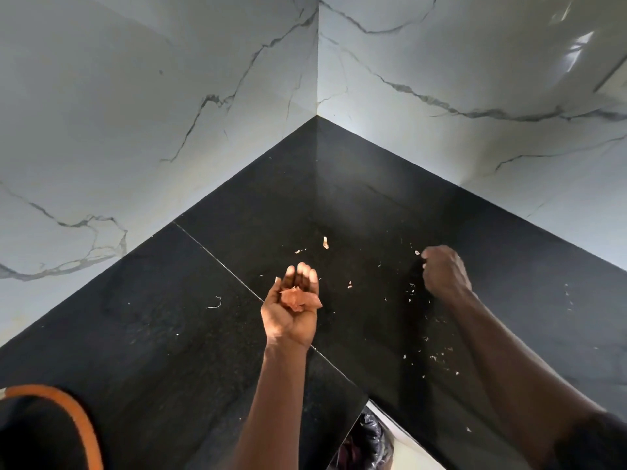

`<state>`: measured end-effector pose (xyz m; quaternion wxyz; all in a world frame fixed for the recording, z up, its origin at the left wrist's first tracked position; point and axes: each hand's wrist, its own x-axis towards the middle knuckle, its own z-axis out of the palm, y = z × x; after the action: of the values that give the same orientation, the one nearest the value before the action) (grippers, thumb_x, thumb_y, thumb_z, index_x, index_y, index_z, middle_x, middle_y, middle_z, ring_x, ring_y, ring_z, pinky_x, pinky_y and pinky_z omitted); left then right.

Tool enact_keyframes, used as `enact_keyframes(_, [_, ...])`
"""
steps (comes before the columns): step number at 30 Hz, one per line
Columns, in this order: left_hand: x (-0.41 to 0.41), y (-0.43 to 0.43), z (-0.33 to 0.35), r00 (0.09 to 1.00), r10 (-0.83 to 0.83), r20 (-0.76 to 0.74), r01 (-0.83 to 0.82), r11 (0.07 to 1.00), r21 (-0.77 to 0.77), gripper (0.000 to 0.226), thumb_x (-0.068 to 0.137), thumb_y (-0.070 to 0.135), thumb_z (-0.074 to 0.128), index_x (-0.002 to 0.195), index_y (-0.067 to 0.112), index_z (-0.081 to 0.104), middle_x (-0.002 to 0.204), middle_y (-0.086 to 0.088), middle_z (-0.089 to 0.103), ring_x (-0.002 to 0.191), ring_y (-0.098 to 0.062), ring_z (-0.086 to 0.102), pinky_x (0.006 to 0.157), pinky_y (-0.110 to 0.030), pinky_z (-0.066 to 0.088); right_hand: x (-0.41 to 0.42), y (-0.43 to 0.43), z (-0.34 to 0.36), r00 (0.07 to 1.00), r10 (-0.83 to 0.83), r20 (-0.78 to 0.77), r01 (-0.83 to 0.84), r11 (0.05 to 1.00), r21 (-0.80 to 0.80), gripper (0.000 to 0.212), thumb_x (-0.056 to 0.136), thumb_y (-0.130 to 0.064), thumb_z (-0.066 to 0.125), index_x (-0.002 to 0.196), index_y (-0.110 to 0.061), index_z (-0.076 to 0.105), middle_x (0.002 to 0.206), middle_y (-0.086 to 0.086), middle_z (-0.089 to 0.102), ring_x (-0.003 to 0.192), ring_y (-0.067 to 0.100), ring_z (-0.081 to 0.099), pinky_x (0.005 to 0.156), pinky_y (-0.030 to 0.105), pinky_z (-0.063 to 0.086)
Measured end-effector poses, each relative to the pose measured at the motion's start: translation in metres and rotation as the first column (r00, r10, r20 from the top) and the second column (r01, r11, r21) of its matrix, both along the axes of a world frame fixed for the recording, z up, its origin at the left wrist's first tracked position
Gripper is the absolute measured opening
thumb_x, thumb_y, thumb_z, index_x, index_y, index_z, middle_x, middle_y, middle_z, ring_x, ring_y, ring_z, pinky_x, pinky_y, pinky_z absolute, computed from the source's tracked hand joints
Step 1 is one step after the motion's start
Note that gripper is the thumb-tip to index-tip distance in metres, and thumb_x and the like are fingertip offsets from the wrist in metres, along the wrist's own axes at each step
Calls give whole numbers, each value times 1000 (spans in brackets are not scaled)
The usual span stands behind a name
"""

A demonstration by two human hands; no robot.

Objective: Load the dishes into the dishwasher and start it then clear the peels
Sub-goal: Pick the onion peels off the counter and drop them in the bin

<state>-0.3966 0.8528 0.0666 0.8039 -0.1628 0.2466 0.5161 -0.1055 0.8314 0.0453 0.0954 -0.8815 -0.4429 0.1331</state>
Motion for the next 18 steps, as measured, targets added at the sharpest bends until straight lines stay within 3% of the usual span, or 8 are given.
enact_keyframes(4, [3,-4,3,1000,17,-12,-17,1000,4,40,106,24,35,98,-2,64,98,-23,69,91,-32,70,58,-34,61,-37,4,-12,994,111,0,-111,994,3,28,91,3,53,116,-4,65,119,16,55,107,35,57,88,42,52])
enact_keyframes(7, [0,-7,3,999,29,-19,-29,1000,-7,39,106,23,36,97,-2,65,101,-22,67,93,-32,69,59,-35,61,-50,10,-16,978,209,-19,-208,977,45,34,92,2,53,120,-10,68,113,11,58,103,31,60,83,35,49])
enact_keyframes(10, [-4,-10,5,999,31,-29,-32,999,-5,39,106,23,36,97,-2,66,102,-22,67,92,-32,70,58,-33,61,-31,14,-11,998,61,12,-62,992,107,35,89,7,54,118,-5,67,119,17,57,108,37,58,88,39,50])
enact_keyframes(13, [-8,-15,6,999,41,-36,-41,999,7,39,106,23,37,97,-2,66,100,-22,68,90,-32,72,62,-35,62,-10,15,-8,999,-44,29,43,999,25,26,91,8,50,114,3,62,125,22,48,115,39,48,88,46,50])
enact_keyframes(18, [-7,-15,-2,997,23,-73,-24,1000,-4,39,106,24,36,97,-1,66,101,-22,68,97,-31,67,63,-36,62,-49,13,-5,984,165,66,-163,986,-36,16,90,4,57,104,-2,63,117,16,49,108,32,50,85,39,52])
